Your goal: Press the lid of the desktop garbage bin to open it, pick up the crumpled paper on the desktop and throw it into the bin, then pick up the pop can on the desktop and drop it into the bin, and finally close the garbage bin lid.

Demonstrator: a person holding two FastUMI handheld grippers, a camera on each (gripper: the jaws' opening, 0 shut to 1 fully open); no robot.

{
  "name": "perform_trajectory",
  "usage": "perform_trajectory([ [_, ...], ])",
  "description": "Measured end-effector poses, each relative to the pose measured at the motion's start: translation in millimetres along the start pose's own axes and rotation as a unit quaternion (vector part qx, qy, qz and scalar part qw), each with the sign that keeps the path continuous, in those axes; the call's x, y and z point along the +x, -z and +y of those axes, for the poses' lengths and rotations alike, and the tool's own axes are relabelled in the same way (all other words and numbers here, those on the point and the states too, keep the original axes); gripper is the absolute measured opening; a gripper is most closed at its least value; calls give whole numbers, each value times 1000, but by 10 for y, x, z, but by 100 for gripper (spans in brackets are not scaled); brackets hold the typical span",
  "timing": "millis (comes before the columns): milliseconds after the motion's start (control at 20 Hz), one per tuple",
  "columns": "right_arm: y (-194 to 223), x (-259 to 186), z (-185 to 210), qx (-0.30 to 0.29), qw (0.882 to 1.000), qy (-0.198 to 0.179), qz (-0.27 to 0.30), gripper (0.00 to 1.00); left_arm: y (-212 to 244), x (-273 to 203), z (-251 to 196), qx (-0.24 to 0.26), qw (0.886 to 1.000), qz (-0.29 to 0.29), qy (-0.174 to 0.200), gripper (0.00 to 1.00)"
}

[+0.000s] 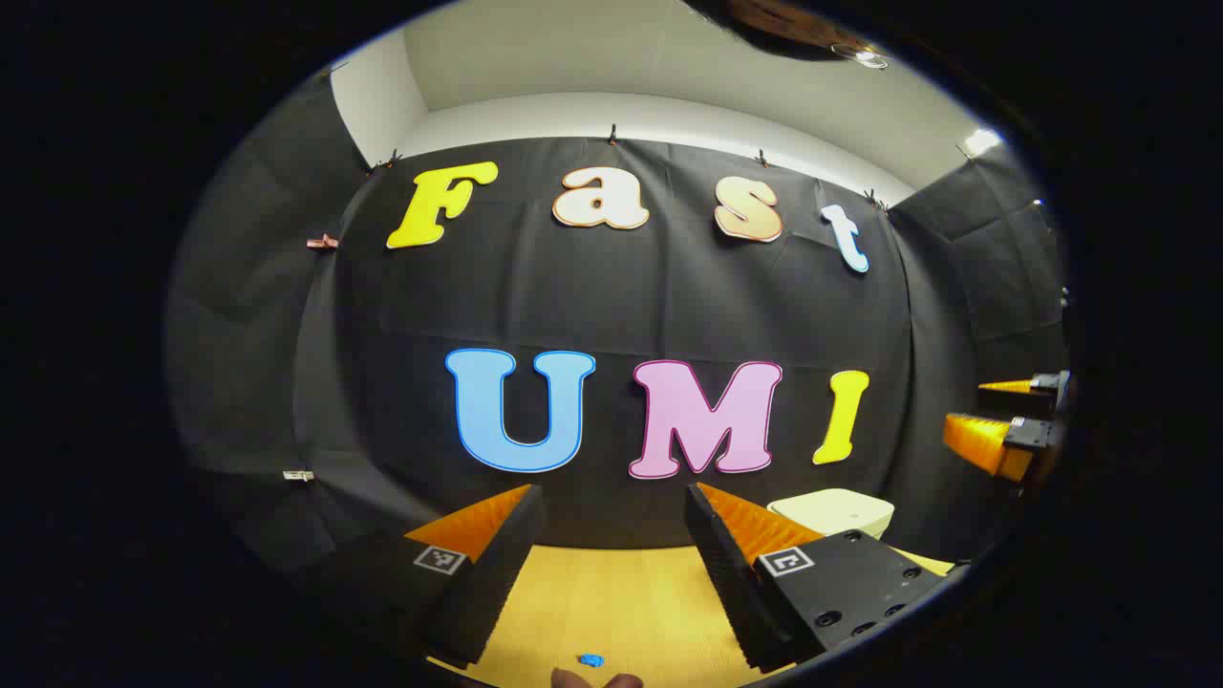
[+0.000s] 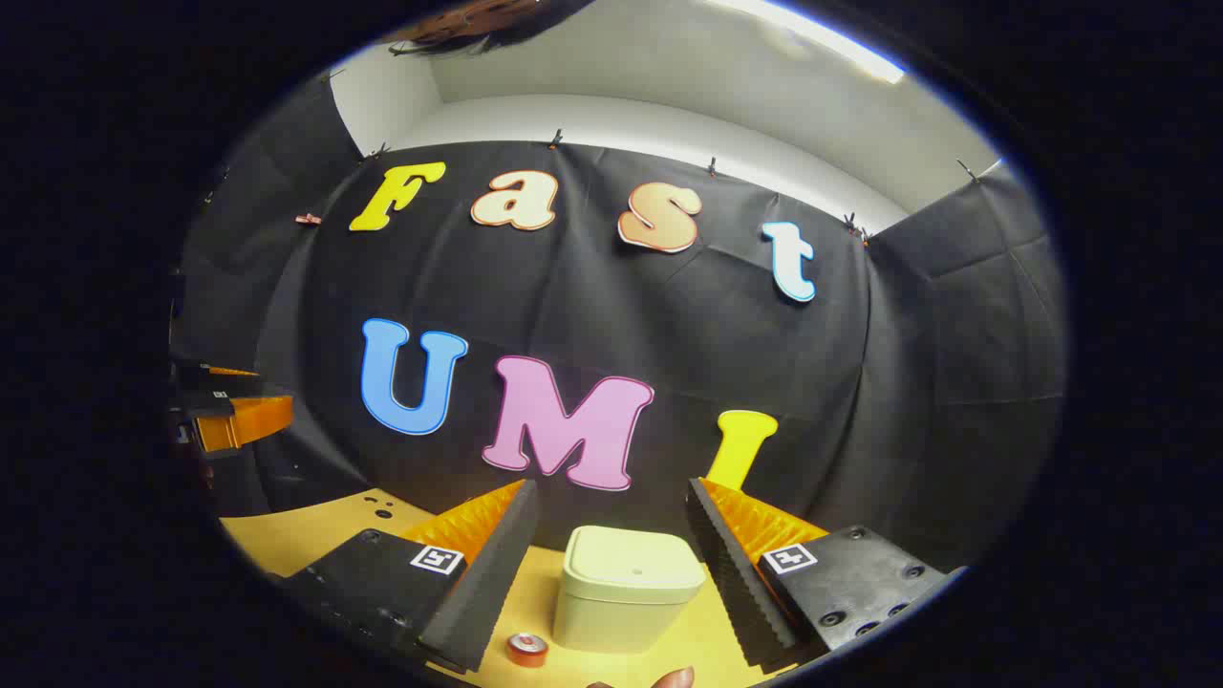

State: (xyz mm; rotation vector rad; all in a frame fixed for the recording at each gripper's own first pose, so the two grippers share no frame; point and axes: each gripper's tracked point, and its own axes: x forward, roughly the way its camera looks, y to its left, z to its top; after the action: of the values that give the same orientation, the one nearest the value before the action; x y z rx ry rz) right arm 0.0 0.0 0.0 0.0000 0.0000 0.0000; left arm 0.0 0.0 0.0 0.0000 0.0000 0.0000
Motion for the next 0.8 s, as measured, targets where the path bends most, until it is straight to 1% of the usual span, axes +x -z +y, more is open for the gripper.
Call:
perform_trajectory([
  [200,89,100,239,14,1000,0,12,97,99,101,42,1,1000,6,9,95],
  [350,177,158,264,13,1000,2,20,97,175,184,-1,0,1000,16,17,95],
  [500,249,269,244,22,999,2,24,96,207,300,-18,1,1000,21,10,95],
  [550,280,306,228,23,999,1,27,97,221,343,-38,-1,1000,26,8,95],
  [650,315,392,213,27,999,-5,28,97,244,428,-81,-2,1000,30,6,95],
  [800,378,500,139,34,999,-6,31,97,314,541,-152,0,999,38,2,95],
])
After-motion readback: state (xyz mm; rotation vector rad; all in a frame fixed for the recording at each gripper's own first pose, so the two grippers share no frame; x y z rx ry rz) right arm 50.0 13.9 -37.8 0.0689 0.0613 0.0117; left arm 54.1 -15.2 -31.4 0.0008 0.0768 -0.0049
